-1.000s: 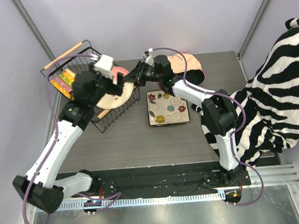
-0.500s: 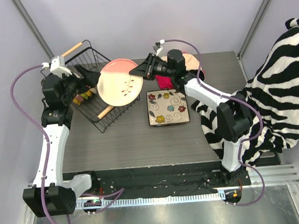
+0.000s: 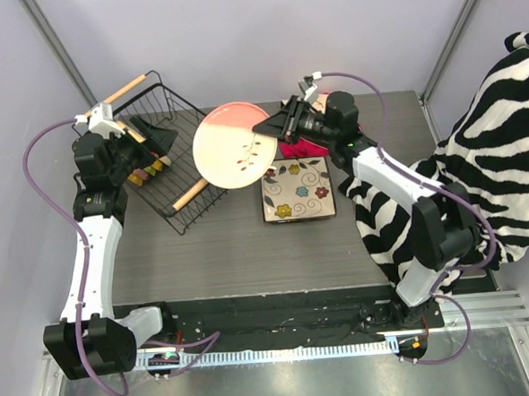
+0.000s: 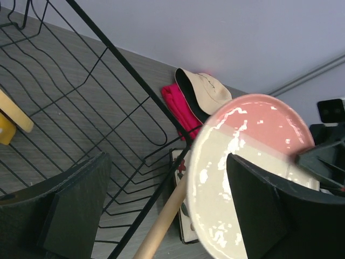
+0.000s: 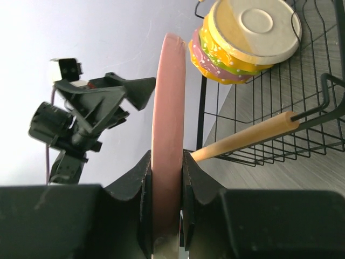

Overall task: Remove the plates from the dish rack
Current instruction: Place the plate at the center of the board.

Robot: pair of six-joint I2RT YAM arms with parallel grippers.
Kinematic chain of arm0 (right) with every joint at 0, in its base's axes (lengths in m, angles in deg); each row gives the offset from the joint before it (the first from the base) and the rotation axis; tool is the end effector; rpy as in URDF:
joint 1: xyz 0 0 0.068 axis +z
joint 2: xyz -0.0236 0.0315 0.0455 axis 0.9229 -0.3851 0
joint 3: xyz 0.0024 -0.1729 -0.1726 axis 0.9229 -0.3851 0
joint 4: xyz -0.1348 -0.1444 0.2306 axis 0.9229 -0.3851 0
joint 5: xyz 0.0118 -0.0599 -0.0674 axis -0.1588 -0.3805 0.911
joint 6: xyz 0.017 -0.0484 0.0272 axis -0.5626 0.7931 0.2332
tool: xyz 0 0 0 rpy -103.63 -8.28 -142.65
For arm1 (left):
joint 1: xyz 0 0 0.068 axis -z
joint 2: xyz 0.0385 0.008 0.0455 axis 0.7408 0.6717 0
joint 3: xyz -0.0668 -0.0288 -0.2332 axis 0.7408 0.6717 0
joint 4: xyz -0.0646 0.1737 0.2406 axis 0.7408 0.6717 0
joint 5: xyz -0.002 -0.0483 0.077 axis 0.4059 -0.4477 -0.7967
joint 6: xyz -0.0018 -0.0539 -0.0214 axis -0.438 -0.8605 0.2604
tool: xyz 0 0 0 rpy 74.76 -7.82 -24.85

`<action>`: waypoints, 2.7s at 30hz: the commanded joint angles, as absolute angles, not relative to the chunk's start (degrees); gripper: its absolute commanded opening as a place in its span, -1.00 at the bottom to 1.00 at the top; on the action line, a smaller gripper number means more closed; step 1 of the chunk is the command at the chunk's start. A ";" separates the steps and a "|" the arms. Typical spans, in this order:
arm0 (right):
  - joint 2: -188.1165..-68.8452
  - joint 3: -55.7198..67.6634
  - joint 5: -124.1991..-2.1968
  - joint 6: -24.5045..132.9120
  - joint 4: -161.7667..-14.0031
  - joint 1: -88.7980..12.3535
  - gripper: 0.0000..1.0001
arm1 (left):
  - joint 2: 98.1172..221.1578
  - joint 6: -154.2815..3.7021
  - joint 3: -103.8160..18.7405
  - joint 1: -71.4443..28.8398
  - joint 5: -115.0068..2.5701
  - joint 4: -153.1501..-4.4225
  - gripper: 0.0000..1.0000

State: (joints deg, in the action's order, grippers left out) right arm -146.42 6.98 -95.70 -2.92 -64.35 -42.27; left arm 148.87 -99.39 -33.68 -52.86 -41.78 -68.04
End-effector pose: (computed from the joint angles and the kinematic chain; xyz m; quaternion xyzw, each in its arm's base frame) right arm 0.3991 0.2163 0.2913 -0.0102 0.7044 0.6401 0.3067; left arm 0.3213 0.0123 0.3592 -0.1427 0.7480 -0.3118 0.5682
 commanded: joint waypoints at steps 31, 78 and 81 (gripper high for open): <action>-115.60 -26.51 -86.94 8.81 -71.47 -37.75 -0.99 | 147.86 -94.03 -34.53 -52.81 -37.94 -67.89 0.85; -148.21 -16.84 -79.12 11.97 -67.68 -25.34 -0.93 | 148.92 -91.57 -35.23 -50.70 -37.06 -66.49 0.95; -147.86 -15.79 -75.95 14.96 -72.43 -24.72 -0.88 | 149.01 -91.57 -35.23 -50.53 -37.14 -66.40 0.94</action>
State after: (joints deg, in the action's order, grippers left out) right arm -149.05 -19.36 -80.53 9.71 -67.87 -25.85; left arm 149.14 -92.75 -33.68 -50.89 -37.78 -65.55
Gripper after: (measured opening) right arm 0.245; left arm 0.972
